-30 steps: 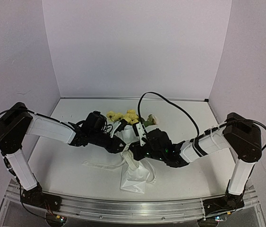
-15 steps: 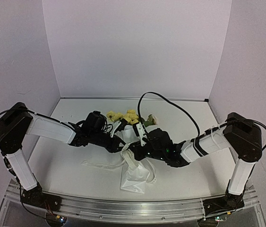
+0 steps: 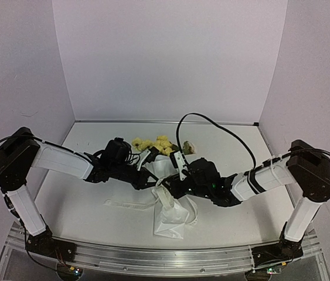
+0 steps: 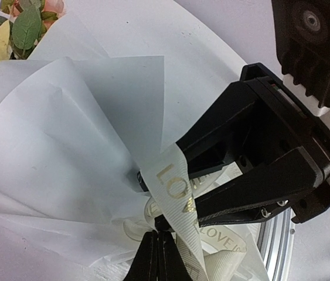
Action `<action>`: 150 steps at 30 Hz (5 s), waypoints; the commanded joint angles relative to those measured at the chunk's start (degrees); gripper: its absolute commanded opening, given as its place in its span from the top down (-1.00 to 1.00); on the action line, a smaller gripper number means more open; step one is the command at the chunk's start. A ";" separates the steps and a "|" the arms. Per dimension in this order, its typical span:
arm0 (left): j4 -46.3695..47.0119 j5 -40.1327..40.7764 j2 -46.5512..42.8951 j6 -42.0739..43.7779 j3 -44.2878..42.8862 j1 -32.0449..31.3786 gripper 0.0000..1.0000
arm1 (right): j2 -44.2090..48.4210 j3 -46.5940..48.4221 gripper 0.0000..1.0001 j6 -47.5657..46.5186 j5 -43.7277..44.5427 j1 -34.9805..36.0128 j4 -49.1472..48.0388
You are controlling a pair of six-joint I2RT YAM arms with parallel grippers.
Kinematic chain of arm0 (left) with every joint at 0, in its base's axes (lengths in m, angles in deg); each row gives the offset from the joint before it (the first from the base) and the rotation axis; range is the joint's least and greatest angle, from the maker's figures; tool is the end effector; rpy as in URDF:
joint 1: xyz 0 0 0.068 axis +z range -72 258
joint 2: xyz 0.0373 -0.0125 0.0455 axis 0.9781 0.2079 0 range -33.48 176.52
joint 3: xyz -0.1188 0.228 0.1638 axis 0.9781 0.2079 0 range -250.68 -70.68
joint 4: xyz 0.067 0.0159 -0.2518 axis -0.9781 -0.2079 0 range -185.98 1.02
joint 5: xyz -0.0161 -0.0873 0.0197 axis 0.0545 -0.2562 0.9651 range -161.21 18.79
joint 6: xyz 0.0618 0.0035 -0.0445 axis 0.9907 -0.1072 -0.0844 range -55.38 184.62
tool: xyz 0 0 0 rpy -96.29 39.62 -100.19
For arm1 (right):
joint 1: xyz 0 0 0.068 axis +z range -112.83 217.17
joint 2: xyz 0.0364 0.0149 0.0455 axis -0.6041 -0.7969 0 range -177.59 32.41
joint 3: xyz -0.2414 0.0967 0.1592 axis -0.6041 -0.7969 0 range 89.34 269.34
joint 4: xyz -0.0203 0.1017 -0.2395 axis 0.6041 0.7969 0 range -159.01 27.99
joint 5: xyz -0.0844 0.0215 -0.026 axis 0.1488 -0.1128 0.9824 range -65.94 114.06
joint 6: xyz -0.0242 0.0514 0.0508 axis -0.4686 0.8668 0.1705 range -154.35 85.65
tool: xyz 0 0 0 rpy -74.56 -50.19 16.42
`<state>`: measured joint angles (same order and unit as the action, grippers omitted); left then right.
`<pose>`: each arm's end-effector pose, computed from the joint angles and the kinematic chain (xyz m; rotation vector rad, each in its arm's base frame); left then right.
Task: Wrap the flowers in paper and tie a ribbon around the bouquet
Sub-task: Cross the half-tied ribbon over the folded bouquet.
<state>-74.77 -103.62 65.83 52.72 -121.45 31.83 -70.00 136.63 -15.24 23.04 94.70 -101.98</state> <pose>0.2390 -0.2988 0.1905 1.0085 2.0810 -1.1665 0.2143 0.3391 0.1852 -0.6919 1.9479 0.8766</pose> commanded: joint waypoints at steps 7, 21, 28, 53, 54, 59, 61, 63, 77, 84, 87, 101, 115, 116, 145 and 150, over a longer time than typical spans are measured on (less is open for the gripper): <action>3.69 1.47 -2.12 -0.74 -0.28 -0.25 1.00 | 7.69 -1.48 0.43 0.63 -3.63 0.68 5.05; 2.68 2.43 -2.95 -0.49 -0.75 -0.57 1.00 | 15.15 0.03 0.14 1.56 -8.99 0.72 23.01; 2.33 2.43 -2.84 -0.32 -1.17 -0.90 0.99 | 13.57 3.32 0.24 1.92 -17.69 0.83 29.81; 1.66 4.07 -3.18 0.03 -1.47 -1.30 1.00 | 6.03 7.03 0.99 -1.46 -16.51 1.76 32.53; 1.98 4.58 -3.29 -0.07 -1.24 -1.30 0.99 | 6.79 6.34 1.00 -1.51 -15.86 1.77 32.79; 2.93 6.93 -4.01 -0.41 -0.39 -1.28 1.00 | 10.79 3.09 1.00 -2.73 -12.57 1.72 36.57; 3.00 7.89 -4.10 -0.40 -0.38 -1.29 1.00 | 11.79 2.50 1.00 -2.77 -12.65 1.77 38.08; 3.32 8.48 -4.12 -0.56 -0.37 -1.31 1.00 | 12.44 2.12 1.00 -2.95 -12.72 2.03 39.58; 3.87 12.50 -5.00 -2.35 0.92 -1.30 1.00 | 16.96 0.93 1.00 -4.92 -4.56 2.50 51.21; 5.17 12.43 -4.80 -4.73 2.62 -1.56 1.00 | 16.14 1.72 1.00 -4.44 -0.41 2.53 53.37; 5.42 12.39 -4.10 -5.66 2.93 -2.12 0.99 | 14.97 2.56 1.00 -4.50 0.58 2.51 53.82; 6.71 18.02 1.09 -13.75 0.52 -6.22 1.00 | 11.93 4.17 1.00 -4.87 3.33 2.62 54.69; 5.52 21.13 -0.49 -14.98 0.66 -7.09 0.94 | 11.68 4.43 1.00 -5.39 3.47 2.63 54.89; 5.53 21.06 -0.64 -14.92 0.71 -7.09 0.91 | 11.63 4.48 1.00 -5.42 3.48 2.61 54.86; 3.91 15.51 -4.72 -6.78 1.85 -7.12 0.57 | 11.40 4.96 1.00 -5.76 3.72 2.62 54.78; -2.15 13.59 -2.86 -2.72 -1.55 -7.68 0.45 | 11.18 5.00 1.00 -5.68 3.84 2.61 54.76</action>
<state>-71.14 -87.60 63.16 45.39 -119.40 24.56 -57.92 140.15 -20.81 25.36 97.11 -47.92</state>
